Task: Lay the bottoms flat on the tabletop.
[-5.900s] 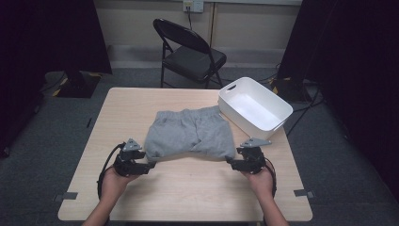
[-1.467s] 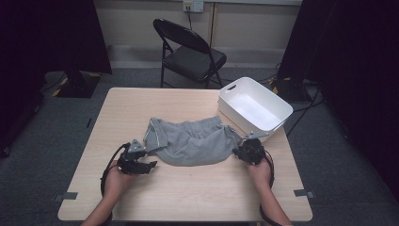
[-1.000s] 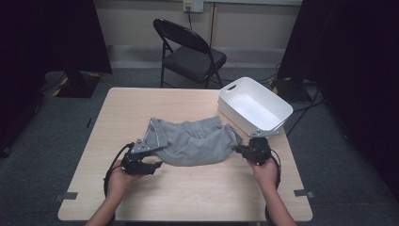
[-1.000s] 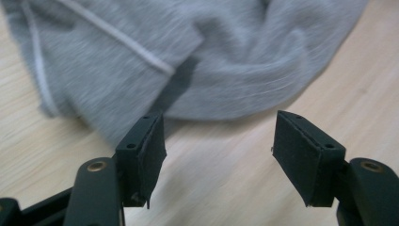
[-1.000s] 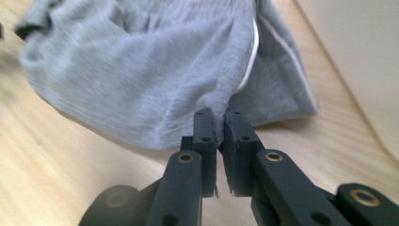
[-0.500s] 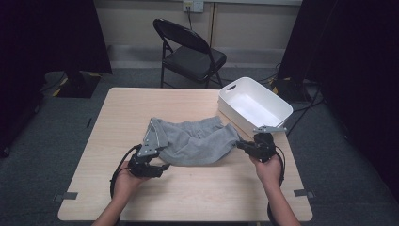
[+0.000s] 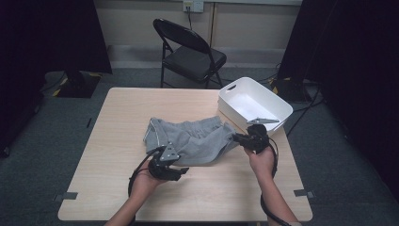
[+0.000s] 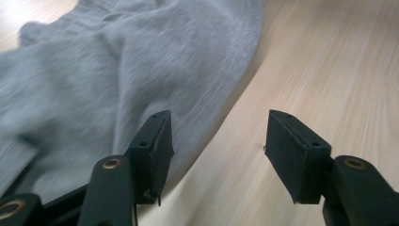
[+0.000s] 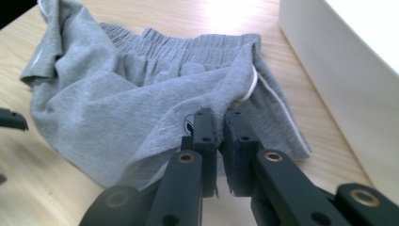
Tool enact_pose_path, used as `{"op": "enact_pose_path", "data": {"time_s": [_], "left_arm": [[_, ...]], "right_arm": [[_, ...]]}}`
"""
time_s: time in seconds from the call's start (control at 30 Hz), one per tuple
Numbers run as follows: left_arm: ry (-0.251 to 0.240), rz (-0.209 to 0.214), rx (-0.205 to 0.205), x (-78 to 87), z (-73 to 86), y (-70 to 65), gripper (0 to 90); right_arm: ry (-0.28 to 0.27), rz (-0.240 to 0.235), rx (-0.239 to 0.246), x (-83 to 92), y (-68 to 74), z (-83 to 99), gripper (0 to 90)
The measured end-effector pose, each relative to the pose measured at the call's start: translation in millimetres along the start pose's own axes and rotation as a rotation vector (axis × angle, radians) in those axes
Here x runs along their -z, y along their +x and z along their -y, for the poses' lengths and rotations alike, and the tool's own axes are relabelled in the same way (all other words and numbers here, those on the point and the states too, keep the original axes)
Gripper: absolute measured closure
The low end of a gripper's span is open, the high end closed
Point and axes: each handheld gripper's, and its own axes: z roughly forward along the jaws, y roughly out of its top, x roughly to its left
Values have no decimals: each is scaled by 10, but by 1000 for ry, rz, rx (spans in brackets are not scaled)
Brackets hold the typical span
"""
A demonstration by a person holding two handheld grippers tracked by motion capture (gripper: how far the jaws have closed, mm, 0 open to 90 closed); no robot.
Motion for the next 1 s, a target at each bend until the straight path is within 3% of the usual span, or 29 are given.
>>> {"op": "enact_pose_path", "data": {"time_s": [0.2,0.4,0.5,0.63,0.73,0.77,0.83,0.93,1.0], "left_arm": [[18,7,2,-194,-28,-13,474],[53,-22,2,-330,18,42,479],[65,-20,39,-380,39,96,470],[54,-42,70,-405,39,137,471],[56,-77,65,-401,5,129,491],[13,-81,58,-375,-8,121,474],[-23,-48,57,-343,-60,102,442],[-3,-45,15,-380,-117,105,422],[22,-16,61,-447,-100,158,404]], "right_arm": [[8,9,8,-53,14,-7,844],[24,4,8,-115,9,51,844],[32,-2,10,-147,8,82,843],[43,-6,21,-179,17,114,844],[52,-7,25,-198,14,136,844],[52,-9,25,-197,13,142,844],[45,-13,24,-184,10,143,843],[44,-15,21,-173,2,136,843],[50,-14,16,-176,7,137,843]]}}
